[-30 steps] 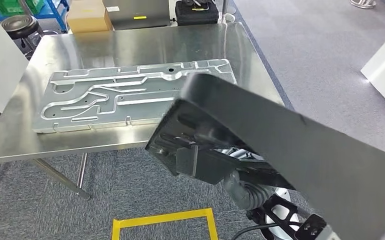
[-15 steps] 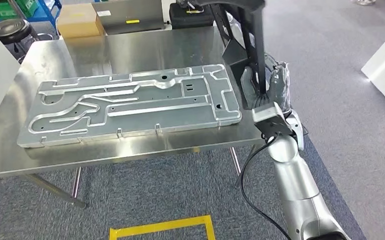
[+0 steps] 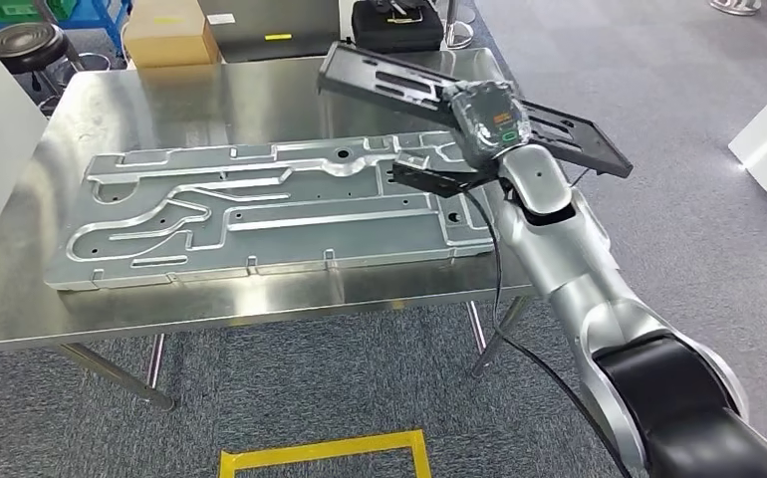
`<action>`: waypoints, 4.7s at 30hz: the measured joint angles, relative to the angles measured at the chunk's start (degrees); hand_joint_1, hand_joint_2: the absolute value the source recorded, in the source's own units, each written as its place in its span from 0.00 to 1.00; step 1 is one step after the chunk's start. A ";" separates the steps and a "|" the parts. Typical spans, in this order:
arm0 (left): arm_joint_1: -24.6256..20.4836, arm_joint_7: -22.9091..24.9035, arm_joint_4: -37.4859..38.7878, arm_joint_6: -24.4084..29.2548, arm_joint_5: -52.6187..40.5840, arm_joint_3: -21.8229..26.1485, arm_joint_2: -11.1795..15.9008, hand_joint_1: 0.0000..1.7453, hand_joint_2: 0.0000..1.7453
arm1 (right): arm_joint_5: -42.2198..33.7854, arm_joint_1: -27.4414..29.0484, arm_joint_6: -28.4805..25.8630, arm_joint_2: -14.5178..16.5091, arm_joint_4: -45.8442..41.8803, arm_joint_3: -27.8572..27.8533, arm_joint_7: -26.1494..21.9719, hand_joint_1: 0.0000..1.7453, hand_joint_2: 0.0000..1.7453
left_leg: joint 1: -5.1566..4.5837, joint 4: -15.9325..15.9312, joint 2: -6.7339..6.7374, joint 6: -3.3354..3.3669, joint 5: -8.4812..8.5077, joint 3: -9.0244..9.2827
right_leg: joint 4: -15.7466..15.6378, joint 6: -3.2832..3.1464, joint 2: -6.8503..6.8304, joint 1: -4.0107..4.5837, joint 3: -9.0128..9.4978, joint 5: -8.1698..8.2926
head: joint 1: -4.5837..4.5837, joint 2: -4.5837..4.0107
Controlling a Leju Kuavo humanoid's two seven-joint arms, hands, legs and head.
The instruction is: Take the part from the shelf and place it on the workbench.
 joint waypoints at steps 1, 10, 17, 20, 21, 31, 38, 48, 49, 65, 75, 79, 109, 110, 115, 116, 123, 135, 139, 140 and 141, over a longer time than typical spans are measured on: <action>-0.04 -0.09 0.00 -0.06 -0.10 -0.16 0.01 0.00 1.00 | 2.60 -1.34 0.96 0.84 3.70 1.92 0.69 1.00 1.00 | -0.07 0.25 -0.10 -0.33 -0.36 0.11 | -4.45 -0.19 -0.01 0.02 1.60 2.32 | 0.00 0.00; -0.31 -1.46 0.03 -0.64 -0.18 -0.40 0.26 0.00 1.00 | 6.21 -2.91 2.67 5.63 18.10 8.80 -0.56 1.00 1.00 | 0.14 12.78 0.30 -2.67 -6.74 -5.95 | -8.12 -2.72 -0.11 0.36 3.64 2.27 | -0.02 0.00; -0.34 -3.47 0.02 -0.10 -0.45 -0.49 0.31 0.00 1.00 | 5.32 -0.66 -2.43 7.34 22.47 9.94 -1.29 1.00 1.00 | -0.13 1.78 0.29 -1.67 0.88 -2.27 | -7.56 -2.22 0.24 0.81 4.38 1.18 | -0.01 0.00; -0.29 -4.35 0.02 0.33 -0.83 -0.80 0.32 0.00 1.00 | 4.75 0.56 -5.28 7.40 23.48 9.95 -1.58 1.00 1.00 | -0.24 0.57 0.24 -0.93 0.90 -1.65 | -7.78 -1.32 0.26 0.92 4.49 1.11 | -0.02 0.00; -0.25 -4.56 0.02 0.44 -0.96 -0.96 0.33 0.00 1.00 | 4.62 1.01 -5.98 7.39 23.72 9.94 -1.72 1.00 1.00 | -0.12 0.32 0.25 -0.64 1.00 -1.49 | -7.51 -0.99 0.24 0.89 4.45 0.78 | -0.01 0.00; -0.25 -4.85 0.03 2.26 -2.50 -2.23 0.31 0.00 1.00 | 3.59 3.25 -7.85 7.11 25.56 9.65 -2.58 0.00 0.00 | -0.01 0.43 0.27 -0.01 0.62 -1.06 | -3.07 -0.33 0.13 0.40 1.92 0.48 | 0.00 0.00; -0.39 -4.47 0.04 3.03 -3.43 -3.36 0.22 0.00 0.00 | 2.17 4.20 -9.48 6.69 25.81 8.27 -3.60 0.00 0.00 | -0.06 3.39 0.35 -2.03 -1.73 -2.08 | -8.52 -2.33 0.19 0.36 4.45 2.10 | -0.01 0.00; -0.51 -3.30 0.04 3.40 -3.28 -3.66 0.16 0.00 0.00 | -15.66 6.37 -16.88 7.07 23.92 0.39 -21.13 0.00 0.00 | -0.10 1.12 0.36 -1.79 -0.15 -0.55 | -7.72 -1.63 0.28 0.64 4.47 1.57 | -0.01 0.00; -0.50 -3.09 0.04 3.49 -3.25 -3.66 0.15 0.00 0.00 | -20.94 6.66 -16.36 7.29 22.70 -1.42 -25.25 0.00 0.00 | -0.21 0.85 0.32 -1.40 -0.34 -0.42 | -7.75 -1.36 0.29 0.74 4.45 1.59 | -0.01 0.00; 0.48 -5.08 0.07 2.02 1.09 -2.12 -0.77 0.00 0.00 | -68.53 30.16 -3.68 1.83 -49.70 -19.10 -32.63 0.00 0.00 | -0.55 0.47 -0.31 -0.12 -0.26 -0.22 | -8.15 -1.44 -0.38 1.42 5.07 0.98 | 0.00 0.00; 1.63 -4.93 0.07 1.91 1.87 -0.48 -1.18 0.00 0.00 | -60.08 59.34 -15.00 -2.41 -57.31 -44.12 -32.28 0.00 0.00 | 0.17 11.54 0.47 -2.30 -7.11 -2.14 | -9.14 -2.30 -1.25 0.60 5.73 1.67 | 0.00 0.00; 1.59 -4.92 0.07 1.73 1.62 -0.26 -1.18 0.00 0.00 | -55.27 64.65 -16.13 -0.97 -49.66 -49.66 -32.25 0.00 0.00 | -0.07 -0.34 0.35 -1.25 -3.76 4.32 | -8.68 -1.20 -0.49 0.64 5.31 2.12 | -0.01 0.00; 1.61 -3.84 0.07 0.95 -2.31 0.60 -1.48 0.00 0.00 | -25.36 57.06 -3.39 4.35 28.02 -72.92 -7.67 0.00 0.00 | -0.63 0.17 0.73 -0.96 -5.46 7.90 | -8.91 -1.82 -0.43 0.88 5.04 2.35 | 0.00 0.00; 1.50 -3.98 0.07 0.95 -2.39 0.59 -1.49 0.00 0.00 | -25.17 56.87 -1.13 4.67 28.50 -72.92 -6.45 0.00 0.00 | -0.79 -1.63 0.73 -0.66 -5.84 8.86 | -8.83 -1.52 -0.46 0.89 4.87 2.74 | -0.01 0.00; 1.43 -4.20 0.07 0.86 -2.86 0.58 -1.85 0.00 0.00 | -24.91 56.43 5.68 5.78 30.12 -72.98 -1.79 0.00 0.00 | -0.49 -2.74 1.16 1.37 -3.52 7.12 | -4.93 0.01 -0.15 0.58 3.07 -0.82 | 0.00 0.00; 1.39 -4.20 0.07 0.84 -3.00 0.58 -1.87 0.00 0.00 | -24.95 56.39 6.20 5.94 30.35 -72.99 -1.18 0.00 0.00 | -0.54 -2.72 1.23 1.61 -2.95 6.37 | -1.60 0.25 -0.10 0.44 2.04 -3.84 | 0.00 0.00; 1.36 -4.03 0.08 0.43 -3.88 0.19 -1.92 0.00 0.00 | -24.73 55.92 9.72 6.67 31.30 -73.05 5.17 0.00 0.00 | -0.57 -1.09 1.32 0.76 0.27 1.10 | -4.18 0.69 -0.11 -0.23 10.18 -3.38 | 0.00 0.00; 1.40 -3.85 0.09 0.04 -4.43 -0.28 -1.99 0.00 0.00 | -24.03 55.54 10.93 7.23 31.64 -73.08 5.33 0.00 0.00 | 0.03 15.73 1.10 -2.24 -9.06 -3.61 | -10.47 -2.26 -0.62 0.38 7.51 0.99 | -0.04 0.00; 1.13 -3.86 0.08 0.07 -4.42 -0.34 -1.99 0.00 0.00 | -23.78 55.48 11.27 7.34 31.64 -73.06 4.62 0.00 0.00 | -0.16 1.91 1.05 -1.46 -5.55 7.12 | -9.00 -1.41 -0.60 0.49 4.68 2.52 | -0.04 0.00; 1.07 -3.90 0.08 0.08 -4.43 -0.36 -1.99 0.00 0.00 | -23.69 55.47 11.34 7.35 31.64 -73.05 4.39 0.00 0.00 | -0.29 -0.73 1.01 -1.10 -6.08 8.64 | -8.81 -1.08 -0.62 0.53 4.45 2.88 | -0.04 0.00; 1.06 -3.93 0.08 0.10 -4.43 -0.37 -1.99 0.00 0.00 | -23.58 55.47 11.44 7.37 31.64 -73.05 4.12 0.00 0.00 | -0.46 -1.88 0.99 -0.70 -6.51 9.08 | -8.78 -0.73 -0.65 0.55 4.35 3.30 | -0.04 0.00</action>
